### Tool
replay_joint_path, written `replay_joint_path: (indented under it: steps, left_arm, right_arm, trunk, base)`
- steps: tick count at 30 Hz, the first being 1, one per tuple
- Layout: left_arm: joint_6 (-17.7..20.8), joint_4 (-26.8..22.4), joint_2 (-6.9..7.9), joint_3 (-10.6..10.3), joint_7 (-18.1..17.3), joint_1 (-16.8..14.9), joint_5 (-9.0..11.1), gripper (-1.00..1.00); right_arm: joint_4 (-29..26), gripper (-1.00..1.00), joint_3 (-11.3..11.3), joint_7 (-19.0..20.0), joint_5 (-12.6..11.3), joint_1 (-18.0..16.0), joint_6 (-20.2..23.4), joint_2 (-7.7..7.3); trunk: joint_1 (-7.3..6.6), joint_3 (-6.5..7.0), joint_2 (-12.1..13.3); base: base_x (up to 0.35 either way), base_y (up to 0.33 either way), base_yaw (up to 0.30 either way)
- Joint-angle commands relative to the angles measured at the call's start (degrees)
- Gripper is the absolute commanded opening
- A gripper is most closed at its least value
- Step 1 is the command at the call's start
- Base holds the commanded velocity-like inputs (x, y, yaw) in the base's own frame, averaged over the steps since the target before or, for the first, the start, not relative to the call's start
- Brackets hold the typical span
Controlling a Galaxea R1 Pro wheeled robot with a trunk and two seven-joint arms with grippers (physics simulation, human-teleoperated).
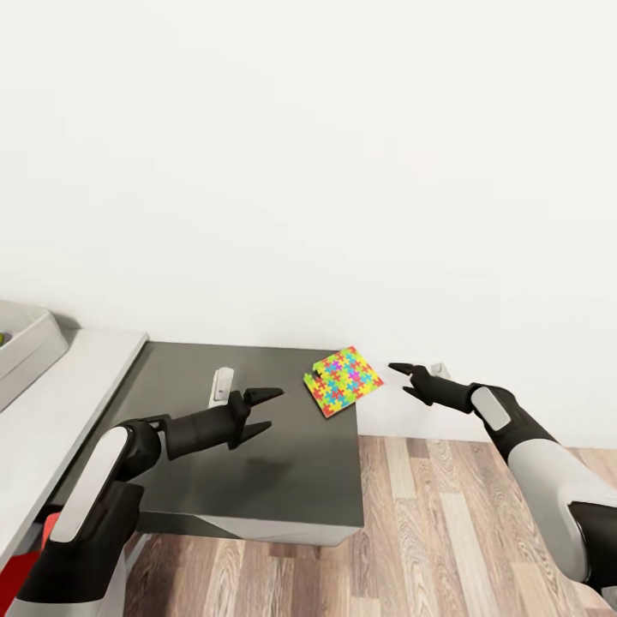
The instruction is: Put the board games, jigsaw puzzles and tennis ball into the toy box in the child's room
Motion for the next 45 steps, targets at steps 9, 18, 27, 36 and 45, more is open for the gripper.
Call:
replay_joint_path:
  steps: [9,18,27,36,45]
  left_arm:
    - [-0.1,0.0,0.03,0.0,0.6,0.0,0.6,1.00]
    - [-3.9,1.5,-0.69,0.6,16.8,-12.8,4.1,1.00]
    - [-5.5,4.8,-4.86,0.6,32.0,-21.1,11.3,1.00]
    - [-6.7,4.3,-5.39,0.1,33.0,-21.8,11.3,1.00]
    - [-7.1,4.2,-5.30,0.0,33.4,-21.8,11.2,1.00]
  right_arm:
    - [0.3,1.00,-3.6,-3.1,0.0,0.0,0.7,0.19]
    - [2.4,1.00,-5.1,-3.5,0.0,0.0,0.8,0.41]
    - [2.5,1.00,-5.2,-3.4,-0.1,0.0,0.8,0.14]
    - [2.5,1.00,-5.2,-3.3,-0.1,0.0,0.9,0.06]
    - [2.0,1.00,-4.8,1.5,0.1,0.1,1.2,0.01]
  trunk:
    - [1.99,-1.67,-3.7]
    - [3.96,-3.28,-7.3]
    - [5.94,-4.90,-10.9]
    - [7.26,-5.82,-13.3]
    - [7.26,-5.70,-13.3]
  base:
    - [0.000,0.000,0.000]
    - [0.000,0.000,0.000]
    - [0.000,0.000,0.000]
    - [0.000,0.000,0.065]
    - [0.000,0.000,0.059]
